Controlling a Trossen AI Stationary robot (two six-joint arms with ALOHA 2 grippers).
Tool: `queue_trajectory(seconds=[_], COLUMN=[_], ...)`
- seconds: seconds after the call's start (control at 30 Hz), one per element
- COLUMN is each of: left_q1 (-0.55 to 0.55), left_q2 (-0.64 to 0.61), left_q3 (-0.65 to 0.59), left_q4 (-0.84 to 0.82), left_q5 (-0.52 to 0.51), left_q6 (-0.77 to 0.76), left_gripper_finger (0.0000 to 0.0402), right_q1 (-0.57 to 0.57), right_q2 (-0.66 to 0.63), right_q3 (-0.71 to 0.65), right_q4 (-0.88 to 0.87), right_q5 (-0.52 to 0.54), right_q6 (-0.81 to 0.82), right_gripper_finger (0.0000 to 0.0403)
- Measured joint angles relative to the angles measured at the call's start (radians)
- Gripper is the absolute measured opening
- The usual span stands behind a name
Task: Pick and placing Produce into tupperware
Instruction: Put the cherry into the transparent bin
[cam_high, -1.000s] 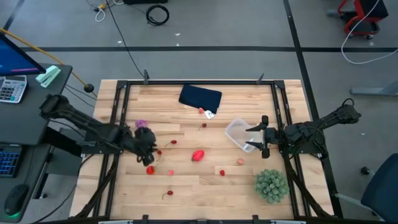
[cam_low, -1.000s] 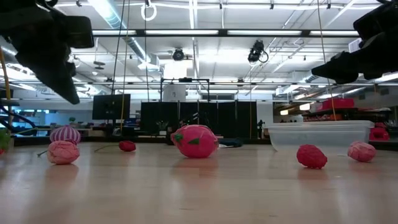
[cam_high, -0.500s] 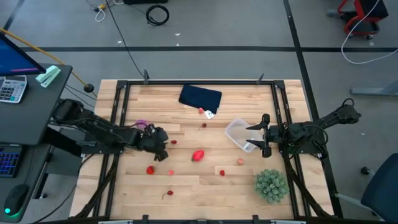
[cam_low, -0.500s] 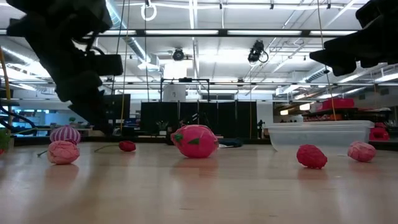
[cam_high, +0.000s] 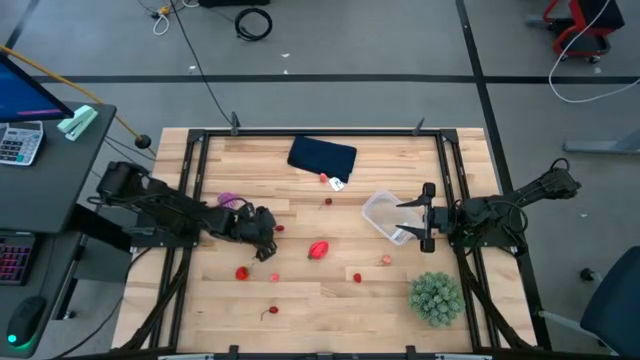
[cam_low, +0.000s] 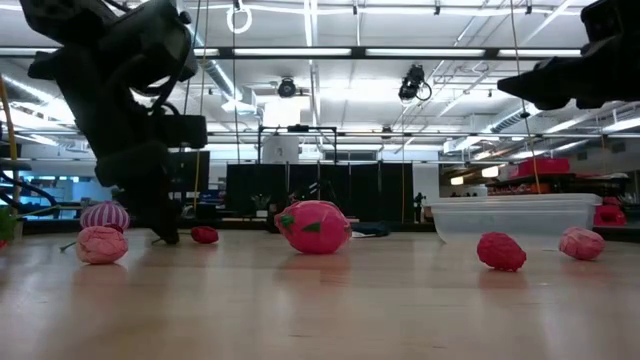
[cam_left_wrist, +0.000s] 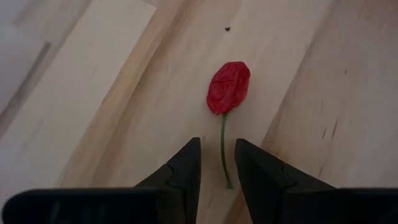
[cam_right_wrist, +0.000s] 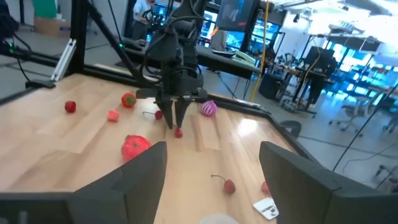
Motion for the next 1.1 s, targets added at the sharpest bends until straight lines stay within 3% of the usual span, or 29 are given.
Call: queue_trajectory(seconds=[0.2, 0.4, 0.5, 0.63, 0.8, 0.93, 1.1], left_q1=[0.025, 0.027, 0.028, 0.033, 0.080, 0.135, 0.201], left_q2=[0.010, 0.007, 0.007, -0.016, -0.004, 0.036, 0.166], left_q3=[-0.002, 0.012, 0.029, 0.105, 0.292, 0.446, 0.619], left_q4=[0.035, 0.049, 0.074, 0.143, 0.268, 0.361, 0.391], left_q5=[0.008, 0.003, -0.034, -0.114, -0.128, -0.027, 0.135], left_q6=[0.021, 0.044, 0.060, 0.170, 0.403, 0.592, 0.640], left_gripper_finger=[0.0102, 0.0017, 0.0011, 0.0006, 0.0004, 0.0003, 0.0002], right_q1=[0.000, 0.000, 0.000, 0.000, 0.000, 0.000, 0.000], right_q2=[0.000, 0.000, 0.000, 0.000, 0.000, 0.000, -0.002], right_q3=[0.000, 0.000, 0.000, 0.000, 0.000, 0.000, 0.000], right_q4=[0.000, 0.000, 0.000, 0.000, 0.009, 0.016, 0.035], right_q5=[0.002, 0.002, 0.002, 0.004, 0.056, 0.145, 0.192], right_q6=[-0.019, -0.039, -0.068, -0.083, -0.185, -0.213, -0.235], right_gripper_finger=[0.0266, 0.0266, 0.0266, 0.0266, 0.0266, 0.0266, 0.0266])
